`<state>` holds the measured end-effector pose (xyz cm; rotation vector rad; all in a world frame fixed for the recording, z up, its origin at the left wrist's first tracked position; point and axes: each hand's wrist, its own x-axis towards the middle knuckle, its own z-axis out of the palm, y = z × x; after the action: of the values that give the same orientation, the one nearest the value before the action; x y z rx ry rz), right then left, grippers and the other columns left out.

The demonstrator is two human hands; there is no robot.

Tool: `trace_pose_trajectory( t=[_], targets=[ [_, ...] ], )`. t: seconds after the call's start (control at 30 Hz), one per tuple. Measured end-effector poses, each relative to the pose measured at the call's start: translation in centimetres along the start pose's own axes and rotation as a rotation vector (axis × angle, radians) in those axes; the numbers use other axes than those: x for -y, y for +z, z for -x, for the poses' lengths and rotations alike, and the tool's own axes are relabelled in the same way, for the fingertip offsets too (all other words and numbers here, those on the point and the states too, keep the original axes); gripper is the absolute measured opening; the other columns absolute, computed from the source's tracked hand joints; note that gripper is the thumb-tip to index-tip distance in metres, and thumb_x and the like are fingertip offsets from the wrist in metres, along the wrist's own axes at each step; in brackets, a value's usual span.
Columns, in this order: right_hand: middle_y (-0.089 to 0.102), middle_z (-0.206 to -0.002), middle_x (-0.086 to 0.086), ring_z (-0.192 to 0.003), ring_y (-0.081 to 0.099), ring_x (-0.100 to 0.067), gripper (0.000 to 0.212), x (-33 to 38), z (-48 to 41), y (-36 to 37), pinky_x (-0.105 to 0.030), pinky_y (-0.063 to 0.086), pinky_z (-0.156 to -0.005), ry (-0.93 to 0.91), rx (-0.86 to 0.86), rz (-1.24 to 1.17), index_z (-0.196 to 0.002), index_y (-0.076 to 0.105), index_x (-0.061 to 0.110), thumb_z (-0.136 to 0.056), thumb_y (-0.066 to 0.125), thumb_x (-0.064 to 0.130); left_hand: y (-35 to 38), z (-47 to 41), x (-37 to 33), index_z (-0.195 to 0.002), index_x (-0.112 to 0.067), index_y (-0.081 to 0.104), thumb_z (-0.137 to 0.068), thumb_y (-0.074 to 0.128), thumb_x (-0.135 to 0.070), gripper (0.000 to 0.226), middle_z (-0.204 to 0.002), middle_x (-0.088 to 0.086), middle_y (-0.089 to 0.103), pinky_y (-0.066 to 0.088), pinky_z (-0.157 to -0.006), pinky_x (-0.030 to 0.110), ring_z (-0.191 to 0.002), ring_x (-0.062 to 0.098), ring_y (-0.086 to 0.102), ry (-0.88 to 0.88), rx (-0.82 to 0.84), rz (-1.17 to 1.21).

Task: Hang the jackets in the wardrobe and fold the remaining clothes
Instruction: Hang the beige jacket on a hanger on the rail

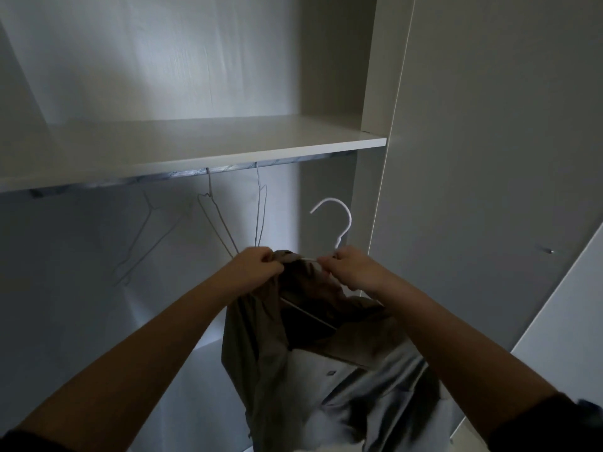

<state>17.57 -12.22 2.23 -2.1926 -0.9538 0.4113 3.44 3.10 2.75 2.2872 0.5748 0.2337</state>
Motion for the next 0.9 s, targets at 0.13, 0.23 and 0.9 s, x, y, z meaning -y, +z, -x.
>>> trace_pose_trajectory(
  t=[0.13, 0.23, 0.9],
  targets=[
    [0.045, -0.04, 0.007, -0.037, 0.039, -0.004, 0.033, 0.6, 0.4, -1.6, -0.022, 0.03, -0.045, -0.051, -0.018, -0.07, -0.062, 0.061, 0.015, -0.091, 0.053, 0.029, -1.4, 0.1, 1.3, -0.087, -0.023, 0.064, -0.095, 0.054, -0.032, 0.015, -0.09, -0.002, 0.064, 0.049, -0.073, 0.024, -0.087, 0.018, 0.062, 0.111, 0.04, 0.057],
    [0.043, -0.035, 0.009, -0.034, 0.039, -0.001, 0.038, 1.3, 0.7, -3.2, -0.013, 0.028, -0.04, -0.09, -0.006, -0.061, -0.061, 0.062, 0.012, -0.095, 0.053, 0.025, -3.2, -1.3, 2.2, -0.103, -0.021, 0.061, -0.093, 0.057, -0.027, 0.012, -0.105, -0.012, 0.055, 0.042, -0.087, 0.028, -0.1, 0.01, 0.052, 0.332, -0.285, -0.292],
    [0.042, -0.041, 0.012, -0.039, 0.038, -0.002, 0.04, -2.3, 1.0, -9.0, -0.012, 0.03, -0.046, -0.207, -0.014, -0.08, -0.062, 0.065, 0.019, -0.098, 0.051, 0.03, 0.7, -4.6, 0.4, -0.107, -0.007, 0.066, -0.097, 0.041, 0.002, 0.028, -0.097, -0.004, 0.061, 0.039, -0.075, 0.003, -0.086, 0.008, 0.056, 0.473, -0.432, 0.048]
  ],
)
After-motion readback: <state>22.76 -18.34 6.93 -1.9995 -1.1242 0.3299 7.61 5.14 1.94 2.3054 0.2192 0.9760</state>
